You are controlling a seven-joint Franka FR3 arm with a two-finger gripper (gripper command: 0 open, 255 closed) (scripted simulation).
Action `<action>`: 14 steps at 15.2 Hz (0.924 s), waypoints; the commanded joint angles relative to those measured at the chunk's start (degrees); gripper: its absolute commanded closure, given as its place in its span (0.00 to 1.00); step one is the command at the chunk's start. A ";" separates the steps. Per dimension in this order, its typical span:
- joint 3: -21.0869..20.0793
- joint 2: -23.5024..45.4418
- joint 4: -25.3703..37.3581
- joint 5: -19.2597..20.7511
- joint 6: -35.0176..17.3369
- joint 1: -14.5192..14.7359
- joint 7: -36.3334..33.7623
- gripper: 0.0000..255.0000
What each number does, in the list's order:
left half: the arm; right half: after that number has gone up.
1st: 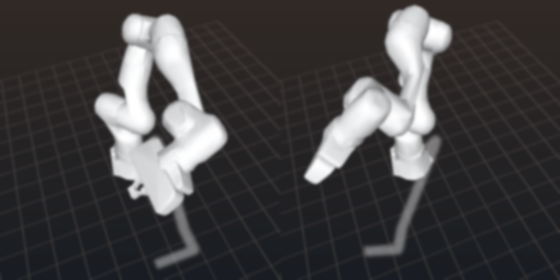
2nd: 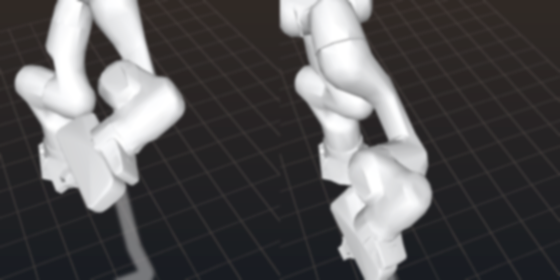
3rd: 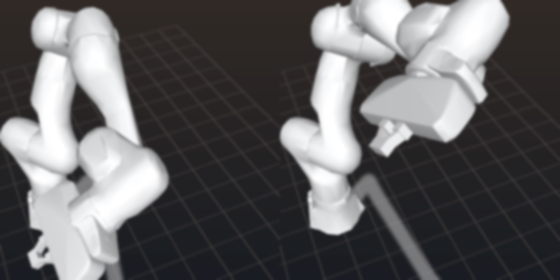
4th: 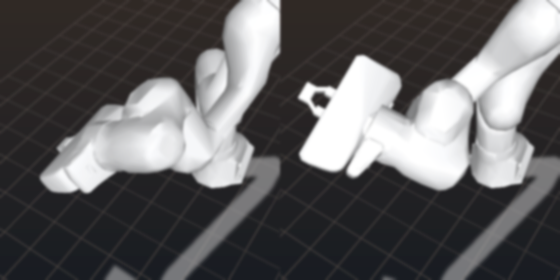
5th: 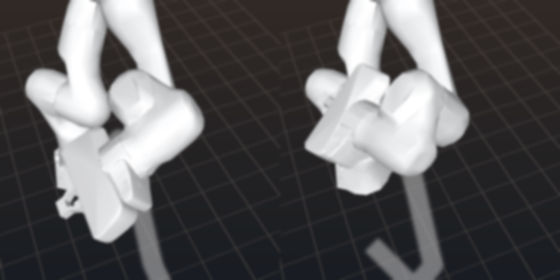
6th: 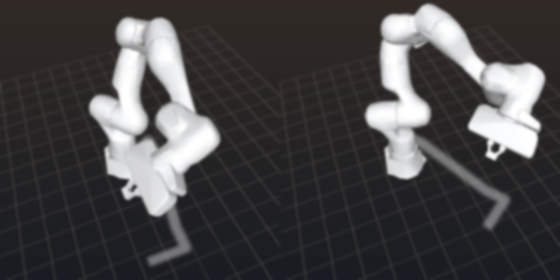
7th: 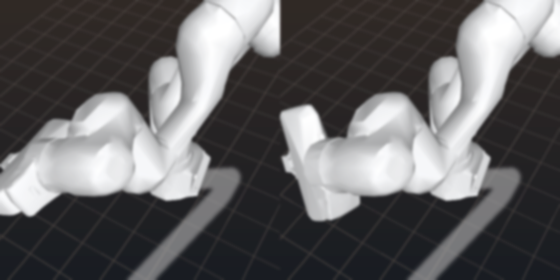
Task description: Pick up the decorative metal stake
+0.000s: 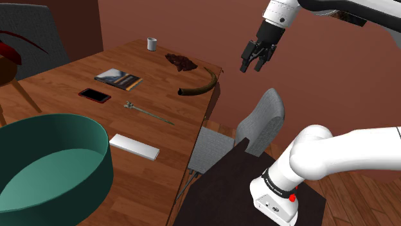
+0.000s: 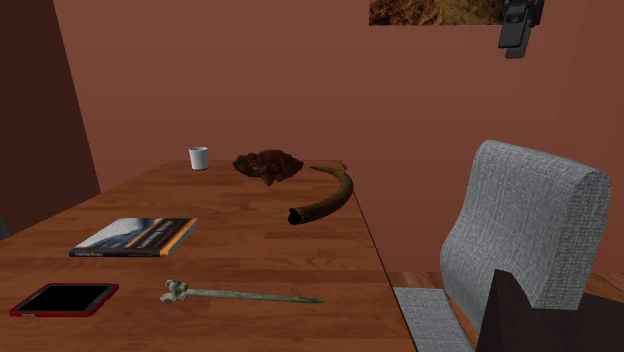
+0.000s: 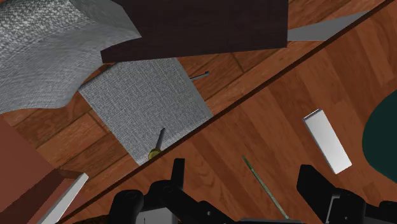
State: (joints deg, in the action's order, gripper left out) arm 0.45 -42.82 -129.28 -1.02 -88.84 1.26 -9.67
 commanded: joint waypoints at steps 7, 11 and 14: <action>0.15 9.11 -1.76 0.26 -10.20 1.84 4.29 0.00; 0.06 16.14 -1.46 0.32 -16.48 2.99 7.05 0.00; -0.11 21.78 -0.48 0.35 -20.82 3.80 9.05 0.00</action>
State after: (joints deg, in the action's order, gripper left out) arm 0.52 -22.83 -130.08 -0.63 -108.21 4.70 -1.18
